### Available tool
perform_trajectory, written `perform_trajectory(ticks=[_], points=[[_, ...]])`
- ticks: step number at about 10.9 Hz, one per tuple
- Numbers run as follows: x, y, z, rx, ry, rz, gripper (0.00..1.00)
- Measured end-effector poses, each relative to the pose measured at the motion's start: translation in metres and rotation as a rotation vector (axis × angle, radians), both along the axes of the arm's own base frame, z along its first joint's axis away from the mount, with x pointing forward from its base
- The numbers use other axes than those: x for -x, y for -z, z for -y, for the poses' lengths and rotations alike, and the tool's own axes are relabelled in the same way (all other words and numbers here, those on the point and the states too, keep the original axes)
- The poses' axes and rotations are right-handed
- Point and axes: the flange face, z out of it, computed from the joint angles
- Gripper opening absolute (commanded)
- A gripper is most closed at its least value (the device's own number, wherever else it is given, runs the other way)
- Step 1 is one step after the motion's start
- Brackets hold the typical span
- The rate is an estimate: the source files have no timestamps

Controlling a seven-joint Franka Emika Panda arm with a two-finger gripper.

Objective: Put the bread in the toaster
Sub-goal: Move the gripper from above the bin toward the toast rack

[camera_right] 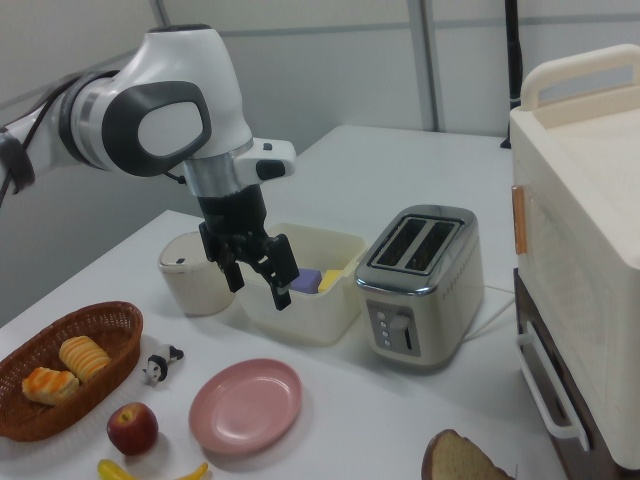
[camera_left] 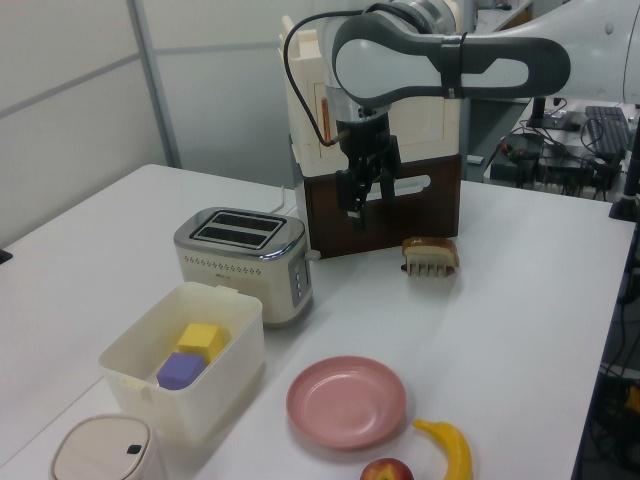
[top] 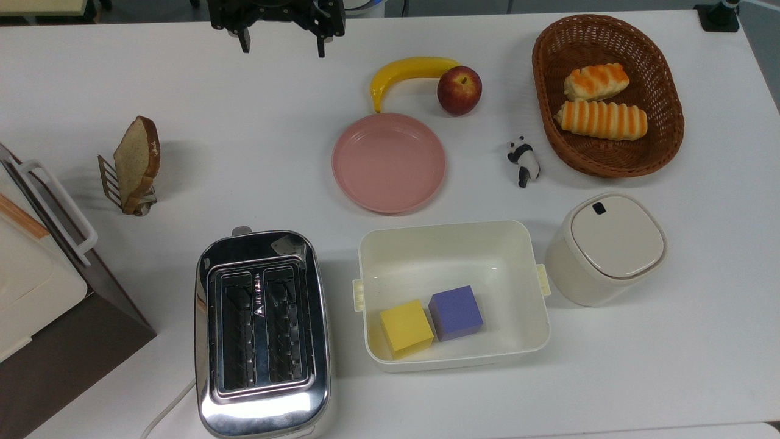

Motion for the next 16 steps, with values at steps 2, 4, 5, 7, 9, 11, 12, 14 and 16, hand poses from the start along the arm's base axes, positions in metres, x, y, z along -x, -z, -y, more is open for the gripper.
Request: perform_trajectory(ticks=[2, 4, 5, 7, 9, 11, 12, 14, 16], points=[[0.000, 0.000, 0.009, 0.002, 0.015, 0.000, 1.00], [0.001, 0.000, 0.017, 0.002, 0.026, 0.000, 1.00], [0.001, 0.000, 0.019, 0.002, 0.024, -0.001, 1.00], [0.002, 0.000, 0.031, 0.001, 0.007, -0.003, 1.00], [0.006, 0.000, 0.058, 0.005, -0.052, -0.011, 1.00], [0.008, 0.003, 0.080, 0.023, -0.090, -0.026, 1.00], [0.008, 0.010, 0.088, 0.044, -0.093, -0.045, 1.00], [0.004, 0.032, 0.102, 0.085, -0.088, -0.089, 1.00], [0.000, 0.061, 0.119, 0.113, -0.083, -0.088, 1.00]])
